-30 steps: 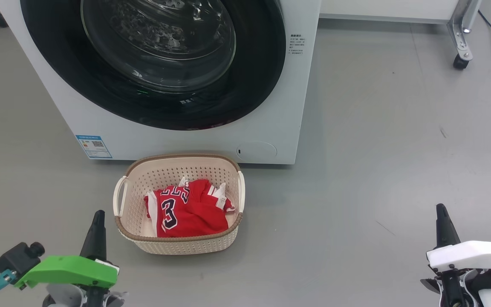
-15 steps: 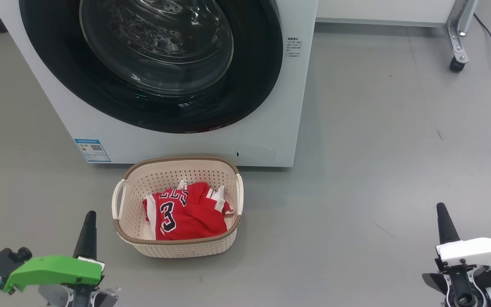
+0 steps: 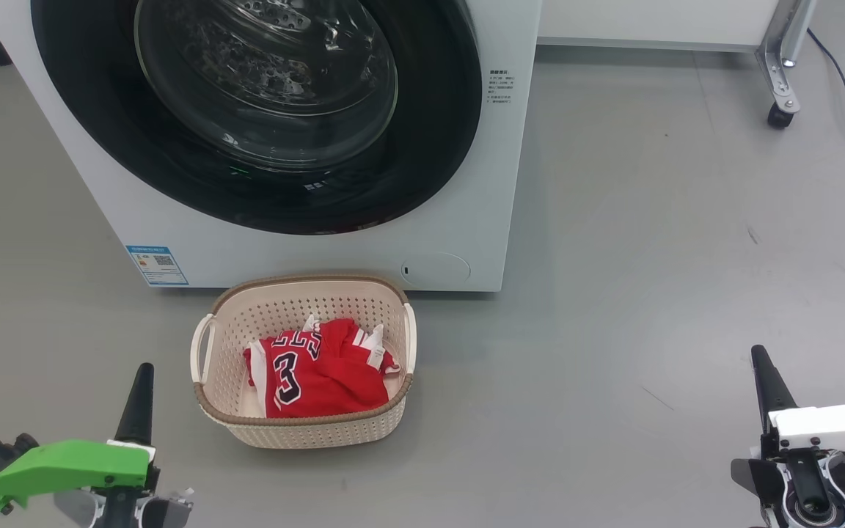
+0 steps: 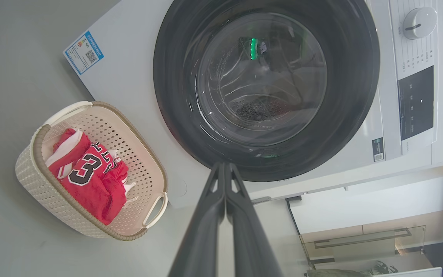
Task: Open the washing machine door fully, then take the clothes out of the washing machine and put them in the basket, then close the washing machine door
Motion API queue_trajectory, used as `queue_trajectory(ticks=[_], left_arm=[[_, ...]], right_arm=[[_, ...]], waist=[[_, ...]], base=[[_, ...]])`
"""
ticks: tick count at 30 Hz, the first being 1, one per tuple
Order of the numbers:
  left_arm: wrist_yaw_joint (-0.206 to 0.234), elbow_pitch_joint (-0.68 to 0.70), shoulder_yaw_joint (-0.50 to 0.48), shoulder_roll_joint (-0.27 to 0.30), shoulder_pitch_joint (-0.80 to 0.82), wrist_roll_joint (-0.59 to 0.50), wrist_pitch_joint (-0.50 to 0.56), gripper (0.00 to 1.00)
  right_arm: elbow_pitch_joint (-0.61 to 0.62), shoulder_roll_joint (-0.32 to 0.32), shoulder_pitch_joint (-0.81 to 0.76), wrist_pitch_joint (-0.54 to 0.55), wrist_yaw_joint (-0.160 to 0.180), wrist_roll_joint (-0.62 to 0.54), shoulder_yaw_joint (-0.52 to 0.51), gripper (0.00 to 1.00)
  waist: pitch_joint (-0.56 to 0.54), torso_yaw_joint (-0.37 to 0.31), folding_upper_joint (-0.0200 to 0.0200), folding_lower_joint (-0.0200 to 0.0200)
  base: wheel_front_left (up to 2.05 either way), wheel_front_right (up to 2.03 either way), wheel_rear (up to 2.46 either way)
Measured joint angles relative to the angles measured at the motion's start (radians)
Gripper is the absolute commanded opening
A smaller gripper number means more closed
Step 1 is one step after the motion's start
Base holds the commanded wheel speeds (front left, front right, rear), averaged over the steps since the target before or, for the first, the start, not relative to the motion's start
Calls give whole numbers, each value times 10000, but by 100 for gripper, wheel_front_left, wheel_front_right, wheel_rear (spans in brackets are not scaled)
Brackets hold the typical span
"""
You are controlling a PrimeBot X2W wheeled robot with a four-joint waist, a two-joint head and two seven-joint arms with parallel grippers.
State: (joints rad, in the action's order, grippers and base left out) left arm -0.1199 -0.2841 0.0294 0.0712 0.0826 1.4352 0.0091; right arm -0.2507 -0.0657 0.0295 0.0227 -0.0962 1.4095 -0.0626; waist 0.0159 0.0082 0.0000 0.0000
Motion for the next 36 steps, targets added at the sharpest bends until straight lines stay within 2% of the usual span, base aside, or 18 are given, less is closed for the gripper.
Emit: queue_trajectory(ticks=[20, 36], left_arm=[[-2, 40, -552, 0, 0, 2119, 531, 0], [-2, 38, -564, 0, 0, 2127, 600, 0]], right_arm=[[-240, 36, 265, 587, -253, 2155, -362, 0], [-245, 40, 281, 602, -253, 2173, -378, 0]], waist=[[-133, -84, 0, 0], [-133, -83, 0, 0]], base=[[0, 0, 0], [0, 0, 0]])
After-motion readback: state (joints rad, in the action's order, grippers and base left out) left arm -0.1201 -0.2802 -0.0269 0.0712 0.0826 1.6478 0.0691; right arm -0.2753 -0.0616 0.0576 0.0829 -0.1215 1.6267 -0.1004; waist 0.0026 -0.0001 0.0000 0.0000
